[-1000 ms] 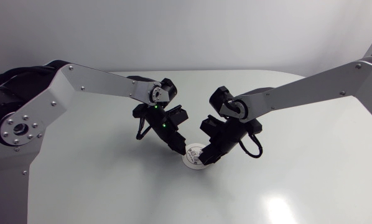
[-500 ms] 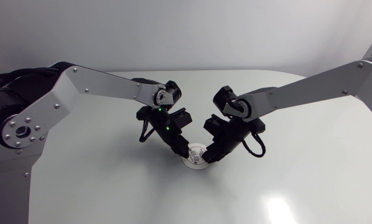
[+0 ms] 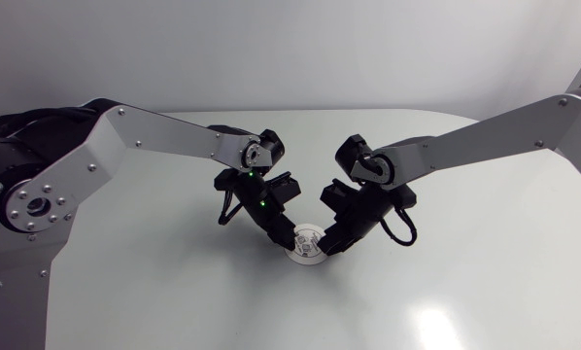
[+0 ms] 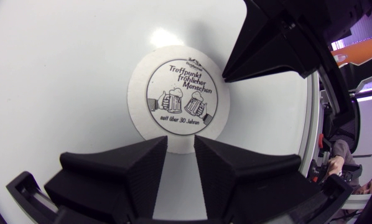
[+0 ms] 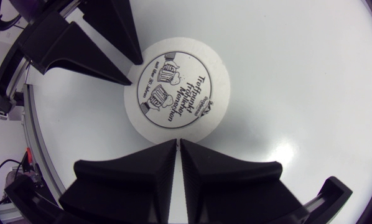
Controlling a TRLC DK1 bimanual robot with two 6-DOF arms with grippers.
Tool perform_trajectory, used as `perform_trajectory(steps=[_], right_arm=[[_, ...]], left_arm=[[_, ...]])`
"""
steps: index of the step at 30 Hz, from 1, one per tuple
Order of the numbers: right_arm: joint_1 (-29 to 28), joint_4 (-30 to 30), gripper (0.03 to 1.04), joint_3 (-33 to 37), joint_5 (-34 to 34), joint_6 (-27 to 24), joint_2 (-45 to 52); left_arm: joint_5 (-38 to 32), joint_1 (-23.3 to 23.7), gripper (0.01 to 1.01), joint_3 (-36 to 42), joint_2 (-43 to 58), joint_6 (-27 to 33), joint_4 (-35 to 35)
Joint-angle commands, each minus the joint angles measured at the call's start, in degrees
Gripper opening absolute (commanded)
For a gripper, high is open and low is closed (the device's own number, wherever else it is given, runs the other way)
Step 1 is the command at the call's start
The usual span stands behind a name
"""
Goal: Turn the coaster over.
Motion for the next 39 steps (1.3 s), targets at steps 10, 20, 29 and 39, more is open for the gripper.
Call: perform_trajectory(steps=[10,20,29,39], right_arm=[[3.6,0.6,0.13,-1.9,-0.2,0.1,3.6],[-1.9,0.3,0.13,1.2,2.1,-2.0,7.9],[-3.4,-2.6,0.13,7.1,3.1,-2.9,9.7],[-1.3,-4.5,0.13,4.8,1.8,-2.9,-0.5]], left_arm=[[-0.1,-1.3,0.333,-2.3,1.9,-0.6,-0.6],[0.2,-3.3,0.333,-3.8,0.1,-0.2,-1.9],[1.1,-5.1,0.333,-4.9,-1.7,0.1,-2.3],[1.1,1.2,0.333,-2.2,-8.2,1.2,-2.4]])
